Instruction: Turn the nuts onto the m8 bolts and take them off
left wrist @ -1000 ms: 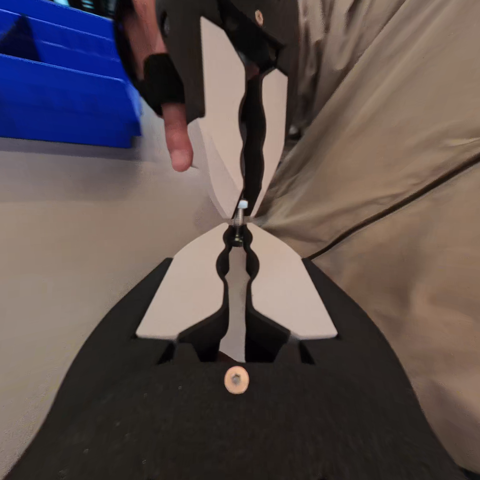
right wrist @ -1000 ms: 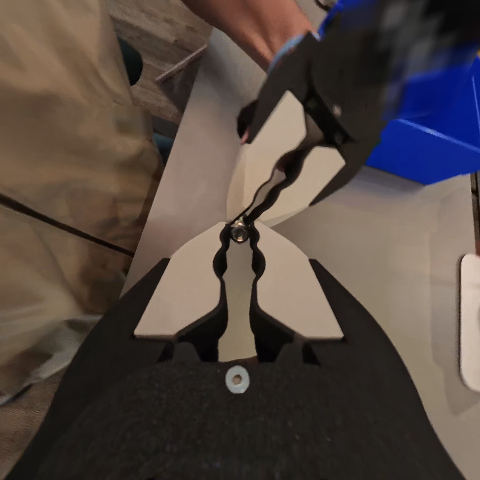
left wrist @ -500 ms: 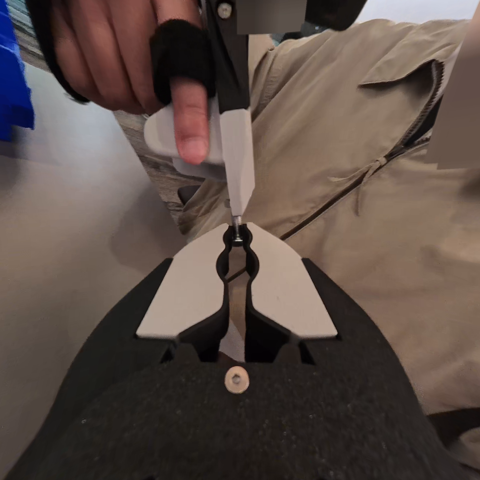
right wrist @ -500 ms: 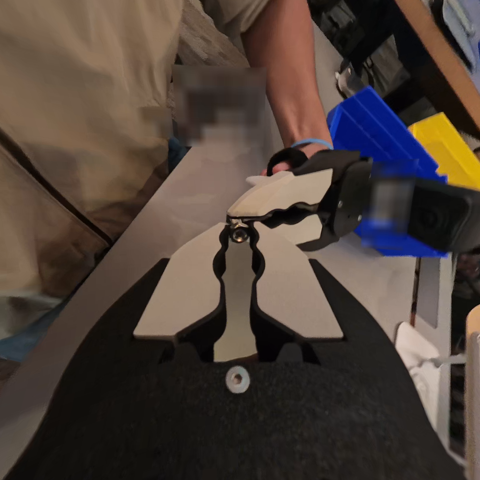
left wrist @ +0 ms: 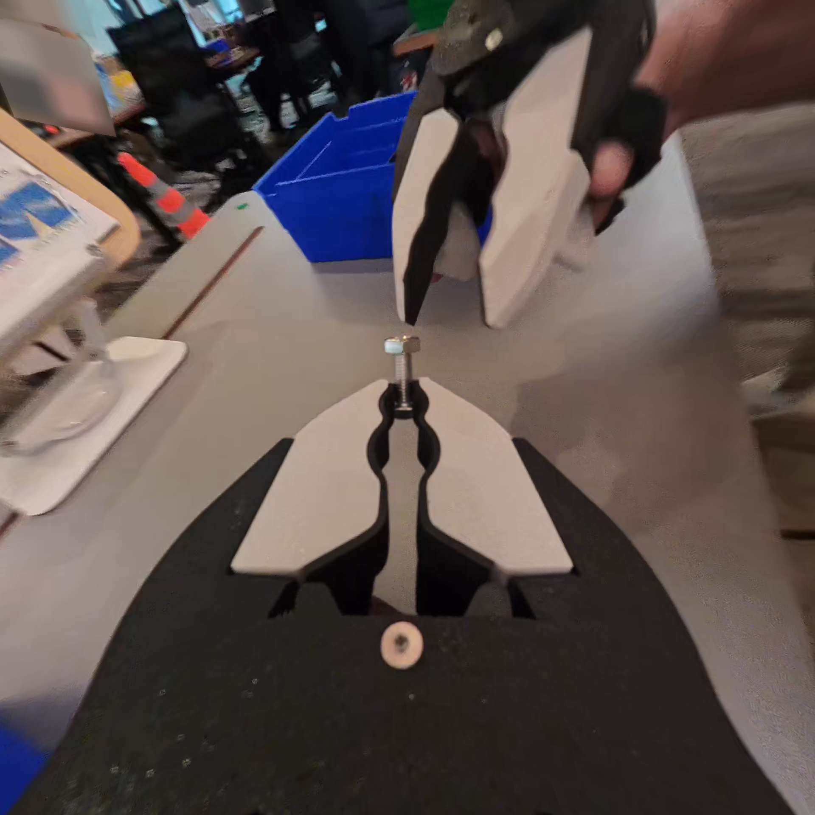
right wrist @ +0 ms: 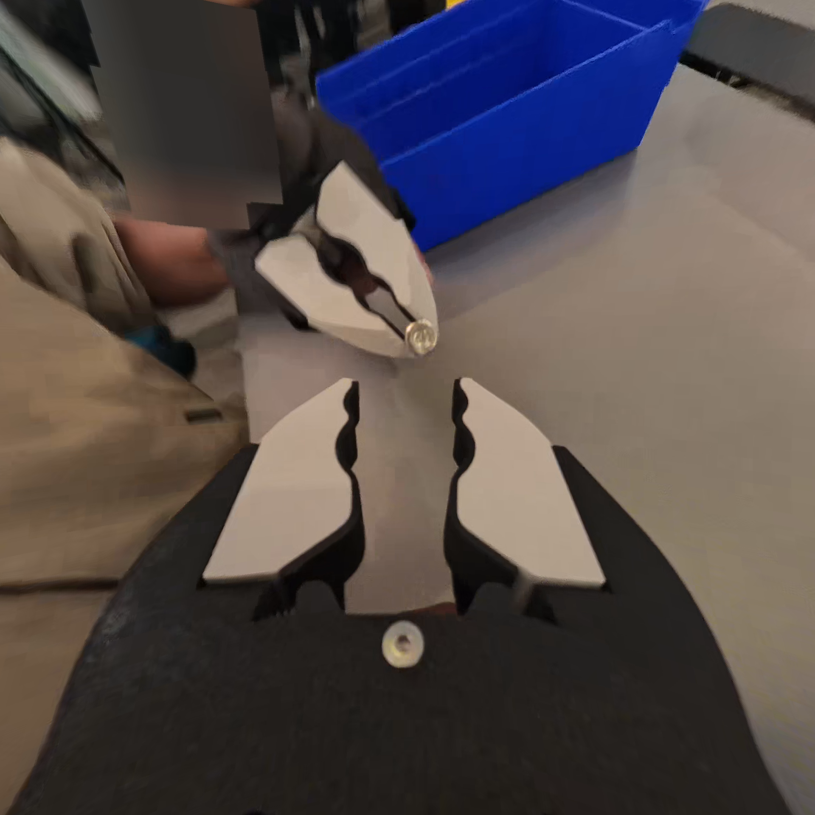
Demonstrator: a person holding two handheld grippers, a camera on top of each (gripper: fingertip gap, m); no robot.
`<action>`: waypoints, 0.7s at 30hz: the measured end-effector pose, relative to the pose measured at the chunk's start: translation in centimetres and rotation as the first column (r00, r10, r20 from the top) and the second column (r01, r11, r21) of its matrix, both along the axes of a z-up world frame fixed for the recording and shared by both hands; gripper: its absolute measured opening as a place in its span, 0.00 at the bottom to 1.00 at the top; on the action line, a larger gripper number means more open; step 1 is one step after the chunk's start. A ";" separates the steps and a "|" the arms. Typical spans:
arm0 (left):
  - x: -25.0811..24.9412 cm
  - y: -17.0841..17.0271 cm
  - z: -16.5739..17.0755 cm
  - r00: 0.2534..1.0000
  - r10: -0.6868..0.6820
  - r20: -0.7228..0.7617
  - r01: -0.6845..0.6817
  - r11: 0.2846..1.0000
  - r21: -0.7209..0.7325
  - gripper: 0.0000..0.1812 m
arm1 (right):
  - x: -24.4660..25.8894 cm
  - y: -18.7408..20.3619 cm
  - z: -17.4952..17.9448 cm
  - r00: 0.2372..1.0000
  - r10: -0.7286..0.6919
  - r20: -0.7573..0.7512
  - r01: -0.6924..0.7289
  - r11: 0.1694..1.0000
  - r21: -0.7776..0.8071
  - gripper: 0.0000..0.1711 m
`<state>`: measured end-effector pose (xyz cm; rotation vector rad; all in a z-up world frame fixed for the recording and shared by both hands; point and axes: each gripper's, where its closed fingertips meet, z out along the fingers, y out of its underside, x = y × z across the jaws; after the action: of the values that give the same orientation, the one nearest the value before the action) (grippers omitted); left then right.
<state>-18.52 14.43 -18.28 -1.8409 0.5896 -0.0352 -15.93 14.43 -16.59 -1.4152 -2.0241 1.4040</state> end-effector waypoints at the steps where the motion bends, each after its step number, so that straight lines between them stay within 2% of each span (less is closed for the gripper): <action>1: -0.1 0.0 -0.1 0.997 0.034 -0.069 -0.034 0.999 0.009 0.04 | -0.3 0.1 0.2 0.999 -0.045 0.024 0.046 0.997 -0.060 0.20; 2: -0.7 0.2 0.2 0.985 0.104 -0.141 -0.096 0.993 0.061 0.04 | -0.5 0.2 0.2 0.996 -0.079 0.043 0.083 0.992 -0.092 0.18; 4: -0.7 0.0 -0.2 0.960 0.146 -0.239 -0.135 0.989 0.060 0.04 | -0.9 0.2 0.1 0.991 -0.119 0.056 0.124 0.987 -0.100 0.17; 5: -1.0 0.1 0.2 0.936 0.198 -0.291 -0.173 0.979 0.109 0.04 | -1.0 0.1 0.0 0.990 -0.129 0.053 0.133 0.987 -0.087 0.16; 7: -0.7 -0.1 -0.3 0.902 0.209 -0.377 -0.183 0.978 0.103 0.04 | -1.2 0.0 -0.1 0.987 -0.151 0.054 0.154 0.986 -0.070 0.16; 8: -0.6 -0.1 0.3 0.888 0.237 -0.395 -0.192 0.970 0.152 0.04 | -1.2 0.0 -0.2 0.986 -0.159 0.051 0.162 0.986 -0.051 0.15; 10: -0.1 -0.3 -0.1 0.882 0.219 -0.418 -0.183 0.975 0.126 0.04 | -1.4 0.0 -0.2 0.985 -0.169 0.039 0.170 0.985 -0.025 0.15; 11: 0.0 -0.4 0.3 0.875 0.239 -0.421 -0.187 0.969 0.161 0.04 | -1.3 -0.2 -0.3 0.986 -0.158 0.044 0.159 0.987 -0.021 0.15; 17: 1.0 -0.9 -0.3 0.895 0.190 -0.403 -0.158 0.981 0.112 0.04 | -0.9 -0.9 -0.4 0.994 -0.103 0.034 0.102 0.994 0.027 0.08; 21: 2.0 -1.4 -0.8 0.951 0.115 -0.289 -0.108 0.993 0.041 0.04 | -0.2 -1.4 -0.8 1.000 -0.019 0.019 0.017 0.995 0.103 0.08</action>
<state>-16.48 13.06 -19.06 -1.8662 0.6841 0.3227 -16.12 13.05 -17.34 -1.4059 -2.0589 1.2645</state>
